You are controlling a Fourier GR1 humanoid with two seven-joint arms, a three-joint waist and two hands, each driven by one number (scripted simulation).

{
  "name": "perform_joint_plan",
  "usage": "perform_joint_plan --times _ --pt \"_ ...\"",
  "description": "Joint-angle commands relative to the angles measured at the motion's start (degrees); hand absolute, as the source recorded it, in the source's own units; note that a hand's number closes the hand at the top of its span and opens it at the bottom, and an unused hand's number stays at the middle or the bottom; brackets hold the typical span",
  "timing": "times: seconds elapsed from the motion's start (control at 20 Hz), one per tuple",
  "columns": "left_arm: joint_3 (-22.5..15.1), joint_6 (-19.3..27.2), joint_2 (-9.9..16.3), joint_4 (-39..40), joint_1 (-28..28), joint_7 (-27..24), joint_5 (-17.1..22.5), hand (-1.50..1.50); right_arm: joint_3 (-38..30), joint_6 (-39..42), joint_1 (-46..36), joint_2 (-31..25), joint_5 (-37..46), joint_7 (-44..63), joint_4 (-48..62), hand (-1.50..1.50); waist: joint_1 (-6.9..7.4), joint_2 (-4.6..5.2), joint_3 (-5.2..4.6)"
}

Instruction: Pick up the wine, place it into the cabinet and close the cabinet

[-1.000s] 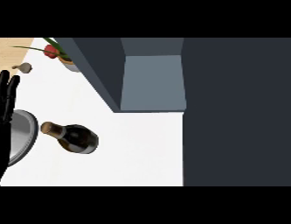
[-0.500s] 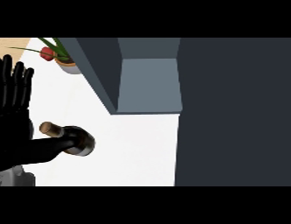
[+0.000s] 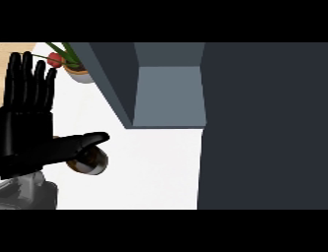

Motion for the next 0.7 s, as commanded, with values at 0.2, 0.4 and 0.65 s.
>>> perform_joint_plan --times 0.2,0.4,0.65 --pt "-1.57 1.65 0.31 0.36 -0.45 0.81 -0.46 -1.5 -0.43 -1.0 -3.87 1.64 0.43 5.36 -0.47 -1.5 0.31 0.02 -0.01" --pt "-6.0 6.36 -0.32 -1.2 -0.22 2.09 -3.01 -1.5 2.02 0.12 0.46 2.45 1.87 6.66 -5.89 -1.5 0.15 -0.03 0.0" --pt "-1.12 2.4 2.38 -2.17 -0.29 2.96 0.18 -1.5 -3.4 0.22 -5.68 0.34 -2.49 11.18 -4.57 -1.5 0.29 0.01 -0.01"
